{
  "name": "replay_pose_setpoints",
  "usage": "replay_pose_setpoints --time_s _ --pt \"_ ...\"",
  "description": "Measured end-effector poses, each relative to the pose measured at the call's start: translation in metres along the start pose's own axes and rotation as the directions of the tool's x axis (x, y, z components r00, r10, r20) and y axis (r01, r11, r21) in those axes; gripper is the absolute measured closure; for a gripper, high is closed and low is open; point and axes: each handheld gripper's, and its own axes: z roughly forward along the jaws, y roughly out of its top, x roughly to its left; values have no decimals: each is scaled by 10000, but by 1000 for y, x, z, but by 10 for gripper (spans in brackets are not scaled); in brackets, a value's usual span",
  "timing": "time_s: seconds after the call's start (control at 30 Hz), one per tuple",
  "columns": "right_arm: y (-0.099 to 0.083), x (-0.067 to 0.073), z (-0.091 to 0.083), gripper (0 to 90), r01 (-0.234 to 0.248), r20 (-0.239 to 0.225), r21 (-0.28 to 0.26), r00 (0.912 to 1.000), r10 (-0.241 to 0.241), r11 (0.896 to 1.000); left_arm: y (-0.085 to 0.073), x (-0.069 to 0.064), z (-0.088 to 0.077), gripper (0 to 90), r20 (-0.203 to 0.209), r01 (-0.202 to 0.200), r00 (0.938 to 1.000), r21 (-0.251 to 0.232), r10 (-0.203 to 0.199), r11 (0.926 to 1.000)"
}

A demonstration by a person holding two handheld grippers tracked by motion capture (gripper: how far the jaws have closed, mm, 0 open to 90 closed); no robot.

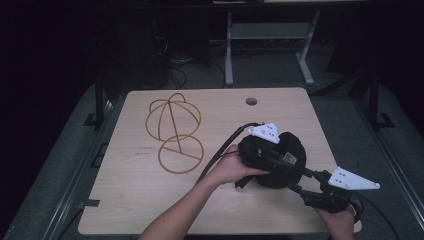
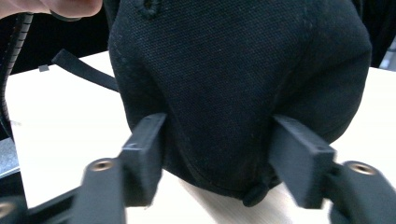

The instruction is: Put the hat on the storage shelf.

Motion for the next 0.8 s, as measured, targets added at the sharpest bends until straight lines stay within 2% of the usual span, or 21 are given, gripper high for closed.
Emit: replay_pose_setpoints --time_s 0.2,0.23,0.27,0.3,0.33,0.37,0.5,0.63,0.67,0.77,0.8 --pt "-1 -1 -1 648 0 -173 41 9999 1 10000 1 -3 4 809 156 -126 9998 149 124 9998" --pt "-1 -1 -1 648 0 -173 41 9999 1 10000 1 -3 4 809 156 -126 9998 149 124 9998" --pt "-1 -1 -1 699 19 -179 55 9998 -18 10000 1 -3 5 809 163 -115 9998 178 112 9998" --pt "-1 -2 -2 789 35 -249 42 9997 -34 10000 1 -3 6 808 125 -109 9999 256 106 9996" --pt "-1 -2 -2 789 35 -249 42 9997 -34 10000 1 -3 6 808 125 -109 9999 256 106 9996" --pt "-1 -2 -3 836 -43 -226 63 9997 45 10000 0 -2 7 808 40 -120 9999 348 119 9993" --pt "-1 -4 -5 854 -182 -259 20 9995 183 9998 -2 -2 7 802 -44 -108 9999 336 109 9994" --pt "0 -5 -7 858 -275 -228 -45 9994 274 9996 -2 -5 6 740 -359 -264 9990 557 284 9981" --pt "0 -5 -8 859 -333 -188 -96 9993 332 9994 -2 -6 6 691 -463 -317 9983 619 346 9976" --pt "1 -6 -10 861 -397 -178 -117 9991 395 9991 -1 -8 2 634 -684 -485 9962 798 540 9956" --pt "1 -6 -10 861 -388 -141 -147 9992 386 9991 -1 -10 2 634 -769 -467 9957 768 526 9960"
